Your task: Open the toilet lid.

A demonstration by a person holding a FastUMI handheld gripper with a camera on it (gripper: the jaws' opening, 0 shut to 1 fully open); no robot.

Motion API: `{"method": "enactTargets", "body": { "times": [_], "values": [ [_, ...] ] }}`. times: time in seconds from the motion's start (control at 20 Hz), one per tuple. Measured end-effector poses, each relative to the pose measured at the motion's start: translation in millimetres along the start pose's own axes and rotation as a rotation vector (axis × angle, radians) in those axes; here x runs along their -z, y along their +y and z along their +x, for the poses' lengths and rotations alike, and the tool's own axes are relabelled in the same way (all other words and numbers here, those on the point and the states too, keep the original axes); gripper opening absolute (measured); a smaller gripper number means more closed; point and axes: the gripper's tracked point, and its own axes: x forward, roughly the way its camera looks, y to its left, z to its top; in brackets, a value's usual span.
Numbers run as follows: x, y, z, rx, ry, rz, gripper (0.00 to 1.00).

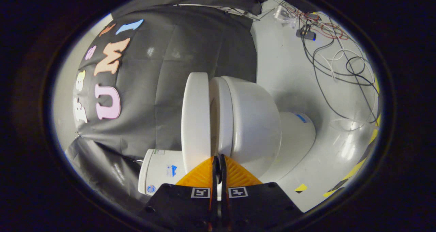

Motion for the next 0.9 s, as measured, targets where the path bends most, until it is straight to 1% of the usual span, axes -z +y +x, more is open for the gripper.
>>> {"method": "enactTargets", "body": {
  "times": [0.05, 0.15, 0.25, 0.5, 0.7, 0.9],
  "values": [
    [-2.4, -1.2, -2.6, 0.027, -0.016, -0.011, 0.00],
    [-3.7, 4.8, -0.2, 0.073, -0.031, -0.007, 0.00],
    [-2.0, 16.5, -4.9, 0.103, -0.037, -0.031, 0.00],
    [-2.5, 54.7, -14.8, 0.153, -0.033, -0.135, 0.01],
    [-1.0, 82.0, -20.7, 0.168, -0.048, -0.161, 0.01],
    [2.4, 103.8, -23.5, 0.219, -0.057, -0.260, 0.00]
  ]
}}
